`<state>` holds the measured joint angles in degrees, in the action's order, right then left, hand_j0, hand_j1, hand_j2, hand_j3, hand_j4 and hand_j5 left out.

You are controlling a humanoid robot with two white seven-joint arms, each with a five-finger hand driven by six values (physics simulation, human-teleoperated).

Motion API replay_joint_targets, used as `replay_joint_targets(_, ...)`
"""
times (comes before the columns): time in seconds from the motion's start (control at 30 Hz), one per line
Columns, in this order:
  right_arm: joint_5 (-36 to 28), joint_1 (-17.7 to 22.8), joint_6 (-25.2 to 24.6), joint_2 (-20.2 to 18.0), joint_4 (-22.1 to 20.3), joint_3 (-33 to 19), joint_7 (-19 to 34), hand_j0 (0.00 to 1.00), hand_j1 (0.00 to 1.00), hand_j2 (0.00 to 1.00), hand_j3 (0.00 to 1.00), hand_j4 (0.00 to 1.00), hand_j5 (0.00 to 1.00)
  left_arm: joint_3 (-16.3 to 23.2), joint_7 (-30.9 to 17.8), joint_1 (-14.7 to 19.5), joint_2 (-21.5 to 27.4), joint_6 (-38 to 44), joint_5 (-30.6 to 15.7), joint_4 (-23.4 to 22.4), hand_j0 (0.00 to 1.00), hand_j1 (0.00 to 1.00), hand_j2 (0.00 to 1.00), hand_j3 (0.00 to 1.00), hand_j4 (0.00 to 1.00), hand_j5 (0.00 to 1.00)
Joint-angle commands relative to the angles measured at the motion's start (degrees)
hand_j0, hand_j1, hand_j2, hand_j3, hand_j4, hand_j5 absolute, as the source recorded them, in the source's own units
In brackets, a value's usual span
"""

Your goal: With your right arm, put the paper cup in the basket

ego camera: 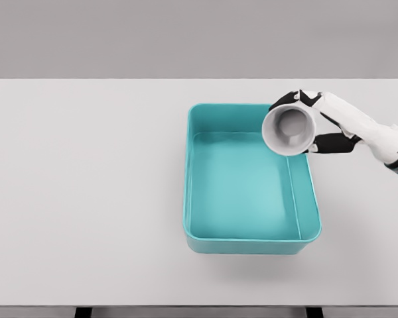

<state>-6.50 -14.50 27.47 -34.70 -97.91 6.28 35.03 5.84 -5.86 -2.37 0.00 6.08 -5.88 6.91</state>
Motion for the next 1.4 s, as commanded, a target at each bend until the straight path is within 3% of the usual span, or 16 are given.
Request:
replay_joint_targets(0.0,1.84,-0.44,0.48,-1.33,-0.7,2.94,-0.03,0.46,0.46,0.46,0.46,0.46,0.46,0.05,-0.03,0.0,0.0,-0.02,0.0,-0.06,1.0,1.0,1.0,1.0,1.0,1.0)
replay_joint_targets(0.17,4.65,-4.92,0.56,-3.7,-0.7,9.1,-0.03,0.46,0.46,0.46,0.46,0.46,0.46,-0.04,0.05,0.0,0.0,-0.02,0.0,0.03,1.0,1.0,1.0,1.0,1.0,1.0)
replay_joint_targets(0.4,9.57,-5.98,3.81,-4.14,-0.7,10.95,-0.03,0.46,0.46,0.46,0.46,0.46,0.46,0.05,-0.03,0.0,0.0,0.07,0.0,0.03,1.0,1.0,1.0,1.0,1.0,1.0)
replay_joint_targets(0.57,10.98,-10.37,3.99,-5.46,-0.7,16.31,-0.03,0.47,0.47,0.47,0.47,0.47,0.47,0.05,0.05,0.0,0.0,0.07,0.0,0.03,1.0,1.0,1.0,1.0,1.0,1.0)
replay_joint_targets(0.97,14.5,-12.13,4.78,-8.01,-0.7,21.32,-0.03,0.48,0.48,0.48,0.48,0.48,0.48,-0.04,-0.03,0.0,0.0,-0.02,0.0,-0.06,1.0,1.0,1.0,1.0,1.0,1.0)
replay_joint_targets(1.03,15.29,-12.57,4.78,-8.01,-0.7,22.02,-0.03,0.53,0.53,0.53,0.53,0.53,0.53,0.05,0.05,0.0,0.0,0.07,0.0,0.03,1.0,1.0,1.0,1.0,1.0,1.0)
replay_joint_targets(1.07,16.51,-12.83,4.7,-8.01,-0.7,22.11,-0.03,0.72,0.72,0.72,0.72,0.72,0.72,-0.04,-0.03,0.0,0.0,0.07,0.0,0.03,1.0,1.0,1.0,1.0,1.0,1.0)
replay_joint_targets(1.13,17.66,-12.83,4.52,-7.92,-0.7,22.11,-0.03,0.92,0.92,0.92,0.92,0.92,0.92,-0.04,0.06,0.0,0.0,-0.02,0.0,0.03,1.0,1.0,1.0,1.0,1.0,1.0)
replay_joint_targets(1.37,18.45,-13.19,3.9,-8.01,-1.23,21.76,-0.03,0.95,0.95,0.95,0.95,0.95,0.95,-0.04,-0.03,0.0,0.0,-0.02,0.0,0.03,1.0,1.0,1.0,1.0,1.0,1.0)
